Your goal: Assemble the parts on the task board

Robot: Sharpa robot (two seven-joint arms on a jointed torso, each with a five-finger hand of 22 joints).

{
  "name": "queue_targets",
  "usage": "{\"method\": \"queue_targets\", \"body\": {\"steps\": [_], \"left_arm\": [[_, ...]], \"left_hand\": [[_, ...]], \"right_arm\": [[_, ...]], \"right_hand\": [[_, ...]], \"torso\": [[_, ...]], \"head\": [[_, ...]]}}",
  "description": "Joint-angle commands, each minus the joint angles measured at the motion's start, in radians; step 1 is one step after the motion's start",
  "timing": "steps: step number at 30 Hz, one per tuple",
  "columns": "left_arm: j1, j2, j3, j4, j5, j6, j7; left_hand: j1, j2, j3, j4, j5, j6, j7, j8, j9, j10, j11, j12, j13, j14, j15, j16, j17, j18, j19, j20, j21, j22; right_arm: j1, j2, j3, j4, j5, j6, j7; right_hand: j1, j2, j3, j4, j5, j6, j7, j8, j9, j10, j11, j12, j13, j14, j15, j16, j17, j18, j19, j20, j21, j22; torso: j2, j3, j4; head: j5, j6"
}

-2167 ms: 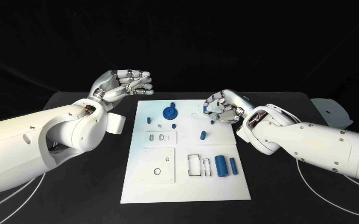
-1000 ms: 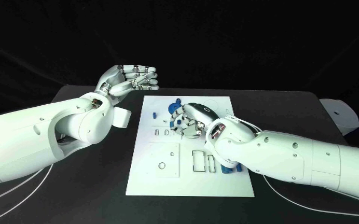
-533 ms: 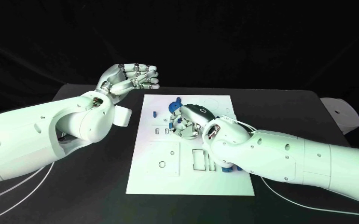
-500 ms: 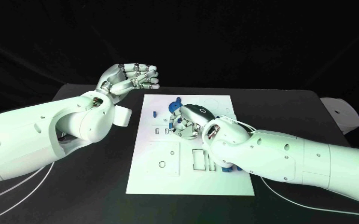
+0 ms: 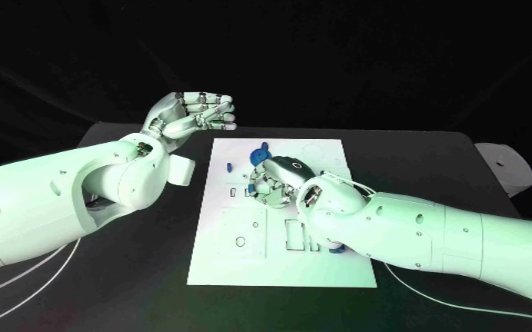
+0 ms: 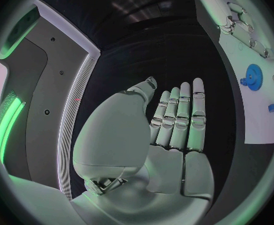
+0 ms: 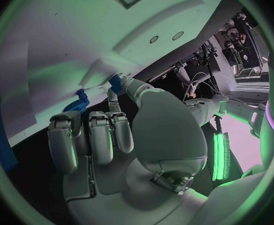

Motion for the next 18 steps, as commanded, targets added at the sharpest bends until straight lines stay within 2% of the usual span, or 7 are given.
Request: {"method": "queue_targets", "body": {"steps": [1, 10, 18], "left_arm": [[0.001, 0.002, 0.001, 0.003, -0.004, 0.014, 0.004], [0.001, 0.001, 0.001, 0.003, -0.004, 0.014, 0.003], [0.001, 0.001, 0.001, 0.003, -0.004, 0.014, 0.003]], "left_hand": [[-0.004, -0.002, 0.005, 0.001, -0.006, -0.005, -0.002, -0.006, -0.002, -0.006, 0.0, -0.003, -0.001, 0.0, 0.005, -0.005, 0.001, 0.005, 0.007, 0.0, 0.003, -0.001], [-0.005, -0.003, 0.005, 0.001, -0.006, -0.005, -0.002, -0.006, -0.002, -0.007, 0.0, -0.004, -0.001, 0.0, 0.005, -0.005, 0.001, 0.005, 0.007, 0.001, 0.003, -0.001], [-0.005, -0.003, 0.005, 0.001, -0.006, -0.005, -0.002, -0.006, -0.002, -0.007, 0.0, -0.004, -0.001, 0.0, 0.005, -0.005, 0.001, 0.005, 0.007, 0.001, 0.003, -0.001]], "right_arm": [[-0.002, 0.003, 0.0, -0.001, -0.019, 0.021, -0.004], [-0.008, 0.008, -0.001, -0.017, -0.019, 0.029, -0.005], [-0.013, 0.005, -0.002, -0.023, -0.023, 0.035, -0.007]], "right_hand": [[-0.005, 0.005, -0.002, 0.005, 0.003, 0.014, -0.007, 0.007, 0.003, 0.068, -0.005, 0.004, 0.224, 0.106, -0.006, 0.003, 0.263, -0.014, 0.106, -0.008, 0.005, 0.263], [-0.006, 0.005, -0.002, 0.005, 0.002, 0.014, -0.007, 0.007, 0.003, 0.068, -0.005, 0.003, 0.223, 0.106, -0.006, 0.003, 0.263, -0.014, 0.106, -0.008, 0.005, 0.263], [-0.006, 0.005, -0.002, 0.005, 0.001, 0.014, -0.008, 0.008, 0.003, 0.068, -0.005, 0.003, 0.223, 0.106, -0.007, 0.003, 0.263, -0.014, 0.106, -0.008, 0.005, 0.263]], "torso": [[0.0, 0.0001, 0.0011], [-0.001, 0.0, 0.0], [0.0, 0.0004, -0.0009]], "head": [[0.001, -0.003], [0.003, -0.003], [0.005, -0.01]]}}
